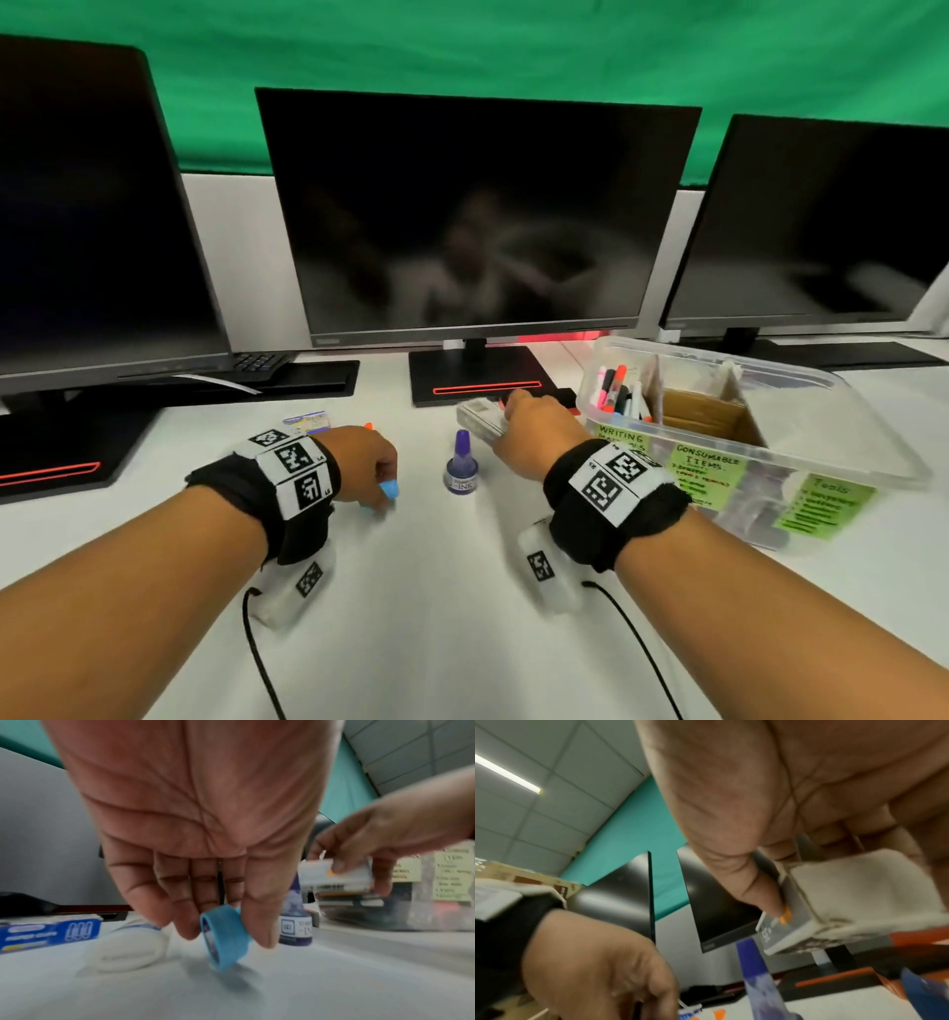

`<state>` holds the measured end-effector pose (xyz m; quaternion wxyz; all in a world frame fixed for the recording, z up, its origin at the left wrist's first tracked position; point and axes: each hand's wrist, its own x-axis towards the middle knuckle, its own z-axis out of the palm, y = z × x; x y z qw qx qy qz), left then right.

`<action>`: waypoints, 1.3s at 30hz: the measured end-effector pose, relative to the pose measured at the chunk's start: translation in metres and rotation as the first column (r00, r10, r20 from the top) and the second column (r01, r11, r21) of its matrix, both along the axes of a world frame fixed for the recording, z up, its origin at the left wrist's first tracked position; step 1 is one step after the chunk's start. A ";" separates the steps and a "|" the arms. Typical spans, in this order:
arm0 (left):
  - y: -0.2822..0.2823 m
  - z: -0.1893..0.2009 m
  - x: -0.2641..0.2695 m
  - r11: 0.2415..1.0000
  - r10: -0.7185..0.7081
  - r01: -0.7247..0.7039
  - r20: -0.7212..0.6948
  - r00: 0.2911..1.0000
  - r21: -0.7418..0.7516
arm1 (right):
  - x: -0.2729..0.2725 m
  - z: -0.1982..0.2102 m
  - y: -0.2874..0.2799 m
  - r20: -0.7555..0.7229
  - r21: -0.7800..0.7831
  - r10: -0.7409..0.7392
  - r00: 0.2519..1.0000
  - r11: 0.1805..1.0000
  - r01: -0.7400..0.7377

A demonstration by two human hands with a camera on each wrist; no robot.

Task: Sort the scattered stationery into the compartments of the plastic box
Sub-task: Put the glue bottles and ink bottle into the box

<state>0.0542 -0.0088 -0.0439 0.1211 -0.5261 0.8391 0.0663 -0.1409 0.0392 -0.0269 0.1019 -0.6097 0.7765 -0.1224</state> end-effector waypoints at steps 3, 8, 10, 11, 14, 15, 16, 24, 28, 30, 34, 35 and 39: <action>0.004 -0.005 -0.016 0.999 -0.045 0.047 0.083 0.996 -0.021 | 0.003 0.014 0.016 0.042 -0.068 0.020 0.999 0.998 -0.017; 0.004 -0.005 -0.034 0.999 -0.033 0.033 0.126 0.992 -0.001 | -0.012 0.038 0.041 0.109 -0.155 0.071 0.992 0.986 -0.054; 0.002 0.006 -0.040 1.000 -0.009 0.011 0.178 0.984 -0.010 | -0.026 0.053 0.051 0.175 -0.206 0.085 0.981 0.977 -0.048; 0.000 0.016 -0.044 0.999 0.008 0.000 0.191 0.982 -0.044 | -0.033 0.061 0.055 0.211 -0.243 0.094 0.973 0.969 -0.041; -0.013 0.048 -0.063 0.976 0.037 -0.014 0.099 0.994 -0.217 | -0.061 0.083 0.065 0.263 -0.367 0.093 0.960 0.930 0.011; -0.018 0.058 -0.075 0.964 0.015 0.003 0.066 0.998 -0.265 | -0.074 0.088 0.067 0.260 -0.400 0.075 0.963 0.916 0.036; -0.021 0.064 -0.087 0.954 -0.014 0.027 0.046 0.999 -0.299 | -0.087 0.093 0.068 0.259 -0.422 0.050 0.965 0.904 0.067; -0.070 0.052 -0.185 0.937 -0.138 0.228 0.320 0.937 -0.263 | -0.199 0.116 0.089 0.132 -0.246 -0.249 0.959 0.929 0.275; -0.091 0.047 -0.213 0.957 -0.124 0.207 0.358 0.925 -0.204 | -0.230 0.130 0.080 0.092 -0.137 -0.321 0.943 0.934 0.331; -0.109 0.038 -0.223 0.968 -0.112 0.186 0.371 0.922 -0.168 | -0.238 0.137 0.072 0.057 -0.120 -0.333 0.941 0.934 0.338; -0.131 0.020 -0.230 0.985 -0.068 0.121 0.373 0.925 -0.121 | -0.243 0.148 0.055 -0.088 -0.094 -0.354 0.931 0.934 0.346; -0.127 0.021 -0.231 0.985 -0.066 0.118 0.361 0.930 -0.123 | -0.243 0.147 0.049 -0.165 -0.056 -0.336 0.927 0.942 0.331; -0.118 0.020 -0.236 0.993 -0.119 0.121 0.273 0.955 0.008 | -0.237 0.128 0.024 -0.281 0.137 -0.256 0.925 0.943 0.303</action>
